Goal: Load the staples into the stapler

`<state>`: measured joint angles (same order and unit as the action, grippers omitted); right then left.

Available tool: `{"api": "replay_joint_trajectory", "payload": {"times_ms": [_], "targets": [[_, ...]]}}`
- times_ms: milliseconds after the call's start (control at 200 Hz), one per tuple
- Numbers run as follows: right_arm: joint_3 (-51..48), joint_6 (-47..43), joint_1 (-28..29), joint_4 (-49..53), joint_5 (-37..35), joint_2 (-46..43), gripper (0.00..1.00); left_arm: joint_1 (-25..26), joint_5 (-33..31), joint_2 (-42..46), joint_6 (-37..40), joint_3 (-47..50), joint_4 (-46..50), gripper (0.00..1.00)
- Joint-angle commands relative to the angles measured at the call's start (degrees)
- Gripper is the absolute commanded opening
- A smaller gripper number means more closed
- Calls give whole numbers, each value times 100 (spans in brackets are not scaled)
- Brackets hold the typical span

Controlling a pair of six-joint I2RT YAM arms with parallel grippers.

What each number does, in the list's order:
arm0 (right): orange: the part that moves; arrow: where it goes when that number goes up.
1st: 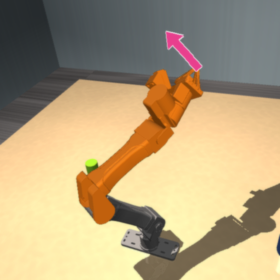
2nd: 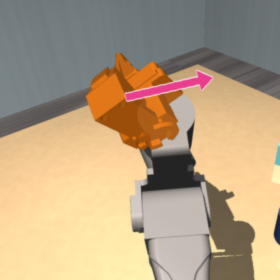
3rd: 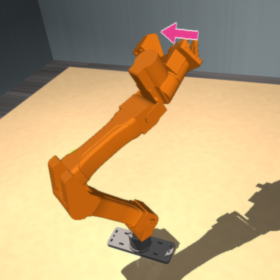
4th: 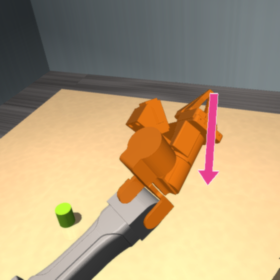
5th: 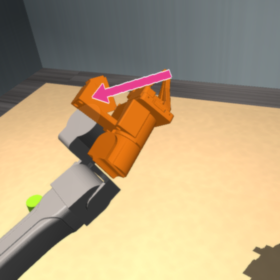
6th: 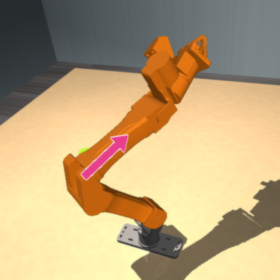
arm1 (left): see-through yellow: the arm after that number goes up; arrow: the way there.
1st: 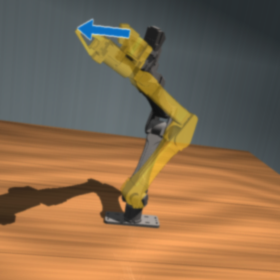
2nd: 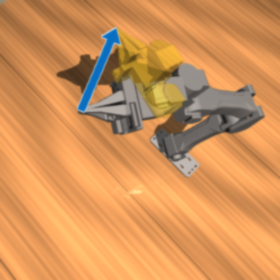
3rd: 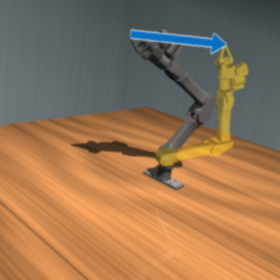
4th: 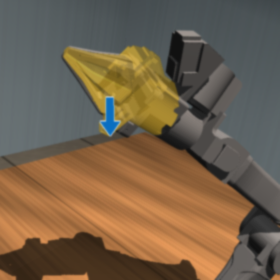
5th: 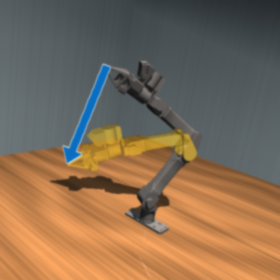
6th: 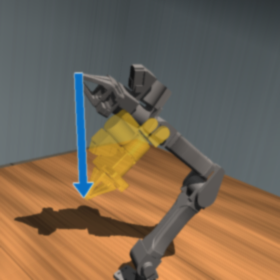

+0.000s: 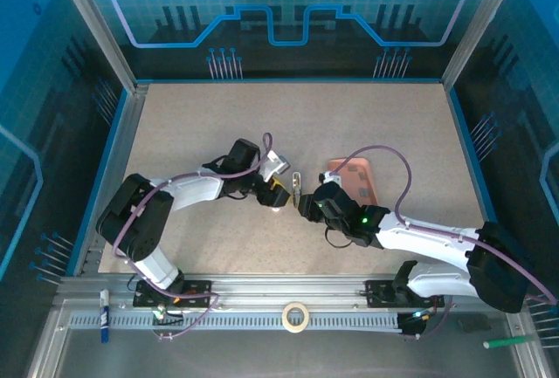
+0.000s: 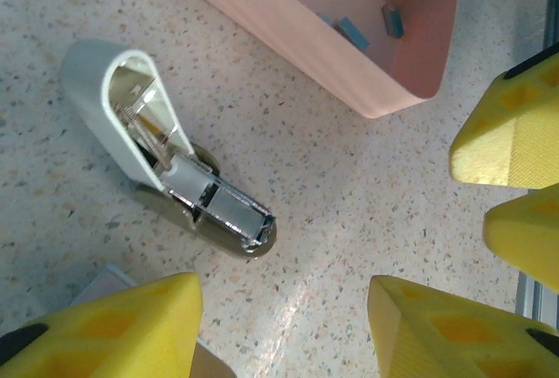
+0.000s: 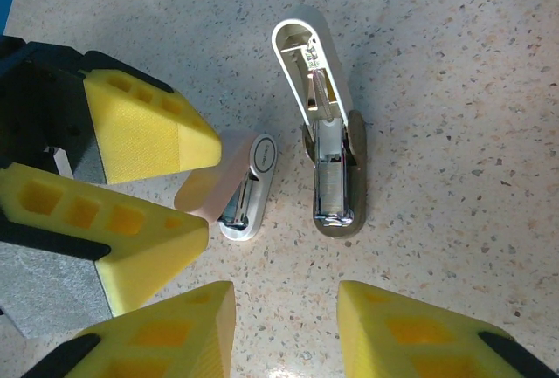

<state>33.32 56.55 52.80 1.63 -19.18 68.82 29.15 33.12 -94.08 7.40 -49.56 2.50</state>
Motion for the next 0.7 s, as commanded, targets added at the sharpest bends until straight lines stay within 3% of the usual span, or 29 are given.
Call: {"api": "replay_joint_trajectory", "payload": {"times_ms": [0,175,280,450,695], "targets": [[14,59,-59,-67,-51,35,36,29,-440,378,-410,-56,390,54],[34,74,-57,3,-62,41,36,29,-1524,654,-1744,-763,1691,55],[52,75,-59,39,-68,48,36,34,-1807,555,-2119,-1224,2739,53],[103,40,-68,139,-70,33,36,28,-1832,277,-2391,-1609,3664,50],[87,40,-91,240,-60,20,36,25,-1564,-334,-2561,-1791,3779,49]]}}
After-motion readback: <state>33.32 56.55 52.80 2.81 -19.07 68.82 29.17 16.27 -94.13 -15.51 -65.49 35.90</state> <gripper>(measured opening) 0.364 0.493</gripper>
